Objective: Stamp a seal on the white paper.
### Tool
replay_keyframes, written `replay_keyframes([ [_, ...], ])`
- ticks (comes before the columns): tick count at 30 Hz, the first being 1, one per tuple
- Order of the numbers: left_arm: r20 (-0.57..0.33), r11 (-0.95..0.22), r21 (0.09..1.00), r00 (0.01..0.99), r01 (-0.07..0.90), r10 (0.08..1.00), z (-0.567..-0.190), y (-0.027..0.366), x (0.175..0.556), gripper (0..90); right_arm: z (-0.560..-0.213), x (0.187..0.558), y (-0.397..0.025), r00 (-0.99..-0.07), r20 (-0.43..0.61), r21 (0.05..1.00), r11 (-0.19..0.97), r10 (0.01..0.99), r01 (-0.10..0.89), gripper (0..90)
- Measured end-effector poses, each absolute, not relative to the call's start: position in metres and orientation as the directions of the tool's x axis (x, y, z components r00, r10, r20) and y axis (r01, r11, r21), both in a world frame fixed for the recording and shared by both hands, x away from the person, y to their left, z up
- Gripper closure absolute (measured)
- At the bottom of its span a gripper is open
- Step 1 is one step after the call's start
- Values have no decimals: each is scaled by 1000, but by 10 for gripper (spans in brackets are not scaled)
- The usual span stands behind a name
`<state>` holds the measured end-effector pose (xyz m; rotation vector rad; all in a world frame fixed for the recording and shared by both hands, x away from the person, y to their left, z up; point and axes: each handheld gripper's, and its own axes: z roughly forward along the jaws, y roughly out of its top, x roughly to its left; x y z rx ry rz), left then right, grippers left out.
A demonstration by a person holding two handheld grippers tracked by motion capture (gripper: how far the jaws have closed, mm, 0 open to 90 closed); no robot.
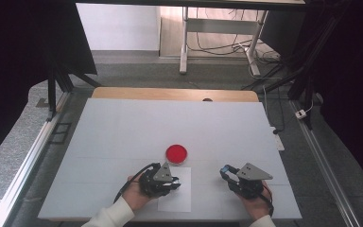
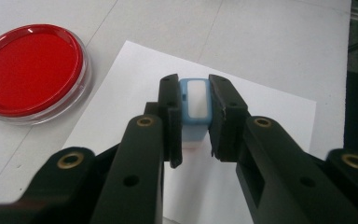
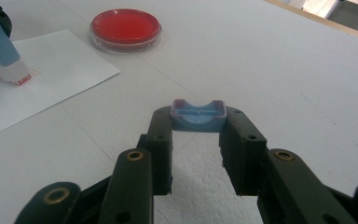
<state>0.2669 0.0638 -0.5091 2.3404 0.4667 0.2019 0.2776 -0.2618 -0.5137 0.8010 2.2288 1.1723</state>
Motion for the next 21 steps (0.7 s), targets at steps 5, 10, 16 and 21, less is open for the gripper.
replay_keyframes([
  [5,-8,-653,703,921,282,389,-511,66,268,760,-514,278,-262,-707,-149,849,456,691,266,649],
  [10,-16,-636,717,918,287,396,-513,69,267,759,-513,277,-262,-707,-149,850,455,692,266,650],
  [16,-16,-622,729,915,287,403,-515,69,266,759,-514,277,-262,-706,-147,850,454,693,269,649],
  [21,-7,-608,743,912,279,410,-517,71,263,760,-513,277,-262,-705,-148,851,452,693,266,649],
])
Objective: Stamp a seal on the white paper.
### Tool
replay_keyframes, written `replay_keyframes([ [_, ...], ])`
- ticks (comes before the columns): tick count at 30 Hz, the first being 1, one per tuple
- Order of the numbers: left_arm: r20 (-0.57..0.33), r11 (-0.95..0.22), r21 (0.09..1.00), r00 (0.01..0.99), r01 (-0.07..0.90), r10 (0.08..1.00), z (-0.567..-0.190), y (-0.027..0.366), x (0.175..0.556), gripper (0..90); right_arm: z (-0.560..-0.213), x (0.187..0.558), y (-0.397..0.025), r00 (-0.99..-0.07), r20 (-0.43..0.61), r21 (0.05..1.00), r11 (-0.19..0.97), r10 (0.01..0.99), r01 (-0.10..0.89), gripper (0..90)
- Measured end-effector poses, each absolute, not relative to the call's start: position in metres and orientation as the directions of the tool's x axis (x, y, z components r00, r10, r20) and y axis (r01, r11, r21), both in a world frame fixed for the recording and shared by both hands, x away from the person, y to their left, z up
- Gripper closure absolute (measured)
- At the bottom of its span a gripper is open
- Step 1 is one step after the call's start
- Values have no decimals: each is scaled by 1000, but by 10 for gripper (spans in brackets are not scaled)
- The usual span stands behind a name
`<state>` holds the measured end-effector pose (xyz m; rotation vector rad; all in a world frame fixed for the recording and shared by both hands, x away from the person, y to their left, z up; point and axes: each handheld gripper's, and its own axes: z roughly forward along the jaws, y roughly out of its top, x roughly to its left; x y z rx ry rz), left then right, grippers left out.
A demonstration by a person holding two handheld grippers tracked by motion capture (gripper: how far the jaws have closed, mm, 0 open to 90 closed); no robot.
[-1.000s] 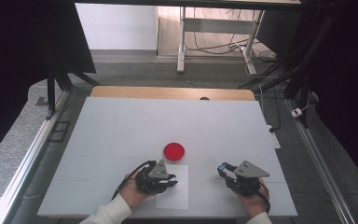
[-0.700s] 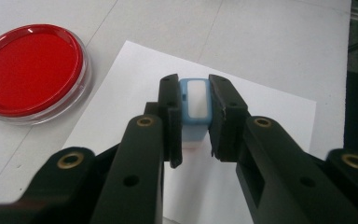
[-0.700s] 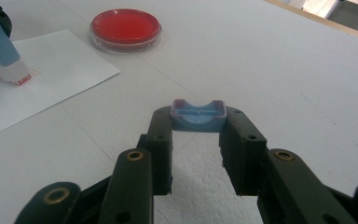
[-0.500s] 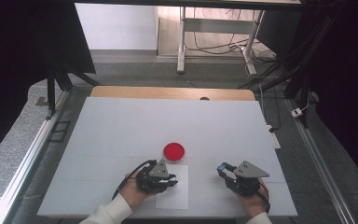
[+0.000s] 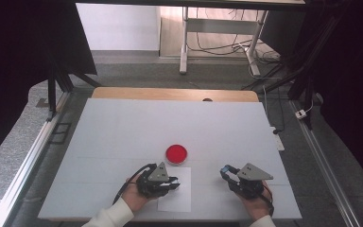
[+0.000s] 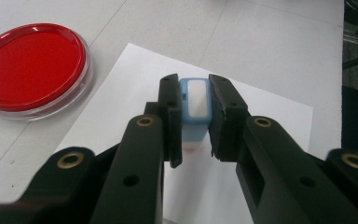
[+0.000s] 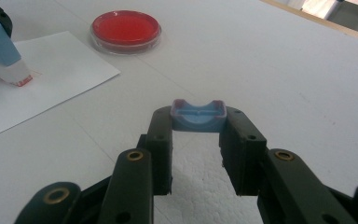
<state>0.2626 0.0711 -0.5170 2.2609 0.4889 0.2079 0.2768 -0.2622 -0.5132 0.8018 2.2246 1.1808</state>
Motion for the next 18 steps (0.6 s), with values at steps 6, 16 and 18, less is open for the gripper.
replay_keyframes([
  [6,-3,-612,742,914,275,406,-517,71,263,760,-514,277,-262,-705,-147,851,453,693,268,649],
  [16,5,-621,734,913,274,409,-516,69,262,759,-513,277,-262,-706,-149,851,454,692,265,649],
  [18,5,-621,734,913,274,409,-516,69,262,759,-513,277,-262,-707,-150,850,455,691,265,649],
])
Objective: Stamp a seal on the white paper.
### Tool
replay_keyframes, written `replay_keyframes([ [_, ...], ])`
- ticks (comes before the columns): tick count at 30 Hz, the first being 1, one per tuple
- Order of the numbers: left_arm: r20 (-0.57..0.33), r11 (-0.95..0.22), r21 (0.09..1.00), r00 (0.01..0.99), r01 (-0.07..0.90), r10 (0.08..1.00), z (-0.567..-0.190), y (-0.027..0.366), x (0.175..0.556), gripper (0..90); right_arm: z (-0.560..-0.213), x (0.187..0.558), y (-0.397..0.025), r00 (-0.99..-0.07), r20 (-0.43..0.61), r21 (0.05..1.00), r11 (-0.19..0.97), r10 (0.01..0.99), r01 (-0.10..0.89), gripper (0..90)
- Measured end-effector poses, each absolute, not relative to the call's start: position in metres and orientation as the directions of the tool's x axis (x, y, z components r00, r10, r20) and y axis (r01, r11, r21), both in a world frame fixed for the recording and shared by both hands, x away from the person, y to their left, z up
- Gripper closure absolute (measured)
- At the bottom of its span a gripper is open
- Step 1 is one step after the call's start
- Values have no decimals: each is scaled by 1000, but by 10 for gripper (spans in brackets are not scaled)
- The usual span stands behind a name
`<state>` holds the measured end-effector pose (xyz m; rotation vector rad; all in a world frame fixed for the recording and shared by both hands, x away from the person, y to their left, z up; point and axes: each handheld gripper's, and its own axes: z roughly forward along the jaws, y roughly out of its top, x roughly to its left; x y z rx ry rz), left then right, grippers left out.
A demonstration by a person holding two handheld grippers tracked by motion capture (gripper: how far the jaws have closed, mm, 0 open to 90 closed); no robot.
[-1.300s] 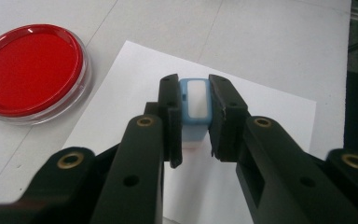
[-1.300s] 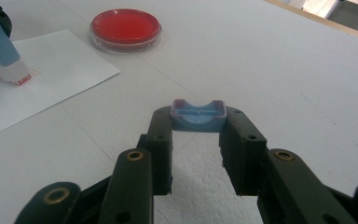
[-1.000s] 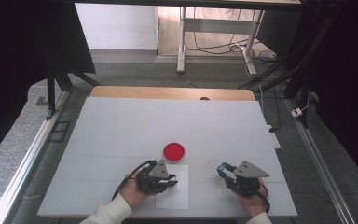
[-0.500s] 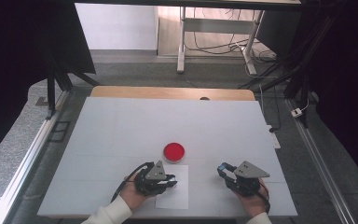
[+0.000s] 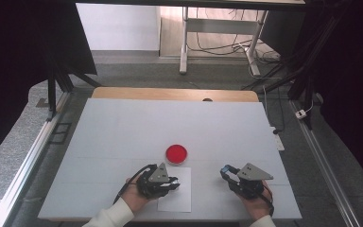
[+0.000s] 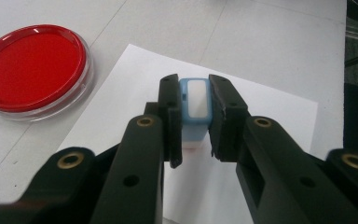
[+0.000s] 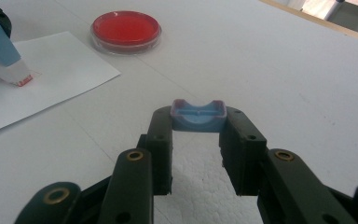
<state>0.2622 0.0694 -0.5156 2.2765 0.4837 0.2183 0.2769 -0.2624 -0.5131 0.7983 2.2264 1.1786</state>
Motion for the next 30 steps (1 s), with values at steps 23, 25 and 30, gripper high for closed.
replay_keyframes([
  [23,-42,-525,801,901,288,431,-498,81,265,756,-512,278,-264,-705,-144,857,443,694,261,649],
  [25,-50,-512,806,897,296,439,-495,84,265,755,-512,277,-264,-704,-147,854,448,694,264,649],
  [30,-76,-479,821,891,311,447,-490,92,266,755,-512,277,-264,-702,-149,854,449,697,264,649],
])
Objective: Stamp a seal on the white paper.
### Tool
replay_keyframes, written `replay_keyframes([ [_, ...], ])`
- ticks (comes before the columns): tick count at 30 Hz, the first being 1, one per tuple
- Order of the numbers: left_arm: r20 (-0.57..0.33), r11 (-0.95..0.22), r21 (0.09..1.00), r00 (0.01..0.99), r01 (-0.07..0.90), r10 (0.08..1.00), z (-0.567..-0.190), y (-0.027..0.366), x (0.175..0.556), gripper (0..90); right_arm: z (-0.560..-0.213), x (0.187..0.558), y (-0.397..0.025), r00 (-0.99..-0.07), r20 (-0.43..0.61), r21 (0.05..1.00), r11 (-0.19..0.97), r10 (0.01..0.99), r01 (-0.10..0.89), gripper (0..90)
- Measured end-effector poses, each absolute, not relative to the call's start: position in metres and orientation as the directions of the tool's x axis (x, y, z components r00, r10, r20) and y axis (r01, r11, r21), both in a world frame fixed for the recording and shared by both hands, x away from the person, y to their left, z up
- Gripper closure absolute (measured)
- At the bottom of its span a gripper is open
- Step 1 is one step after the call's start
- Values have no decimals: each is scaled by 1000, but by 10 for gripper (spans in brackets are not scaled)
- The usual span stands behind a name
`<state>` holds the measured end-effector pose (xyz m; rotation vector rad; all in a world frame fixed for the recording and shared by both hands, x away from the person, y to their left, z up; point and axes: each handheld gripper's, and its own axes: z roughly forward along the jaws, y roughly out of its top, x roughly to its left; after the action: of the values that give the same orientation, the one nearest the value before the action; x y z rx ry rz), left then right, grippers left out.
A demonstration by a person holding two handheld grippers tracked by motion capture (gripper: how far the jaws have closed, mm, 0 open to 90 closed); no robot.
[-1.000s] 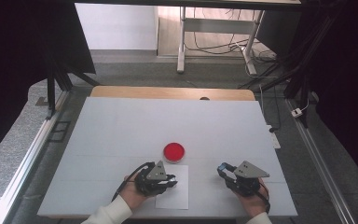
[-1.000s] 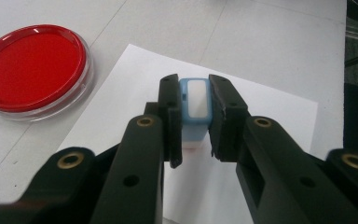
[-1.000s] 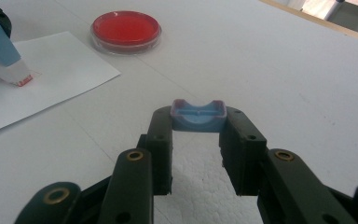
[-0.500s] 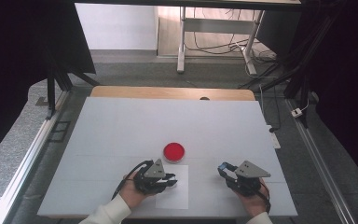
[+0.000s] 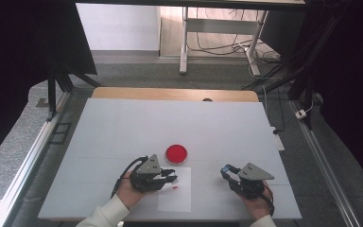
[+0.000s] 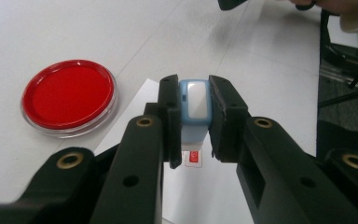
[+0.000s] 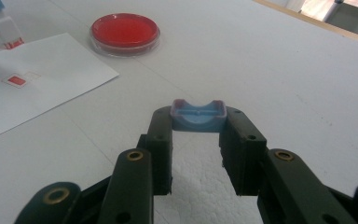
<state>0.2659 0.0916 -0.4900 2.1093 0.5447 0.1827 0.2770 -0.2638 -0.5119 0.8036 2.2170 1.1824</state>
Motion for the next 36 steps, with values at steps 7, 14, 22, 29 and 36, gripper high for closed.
replay_keyframes([
  [7,-104,-436,836,877,332,470,-481,100,267,754,-512,277,-264,-704,-146,855,447,695,263,649],
  [14,-155,-377,846,851,376,502,-474,111,271,754,-512,277,-263,-701,-149,853,450,697,266,649],
  [22,-157,-343,860,837,377,524,-463,119,276,754,-513,278,-263,-704,-149,852,452,694,265,649],
  [29,-165,-317,868,825,381,541,-453,121,280,754,-513,278,-262,-704,-151,851,453,694,264,649],
  [36,-172,-310,867,819,390,548,-451,122,283,754,-513,278,-262,-703,-151,852,452,695,263,649],
])
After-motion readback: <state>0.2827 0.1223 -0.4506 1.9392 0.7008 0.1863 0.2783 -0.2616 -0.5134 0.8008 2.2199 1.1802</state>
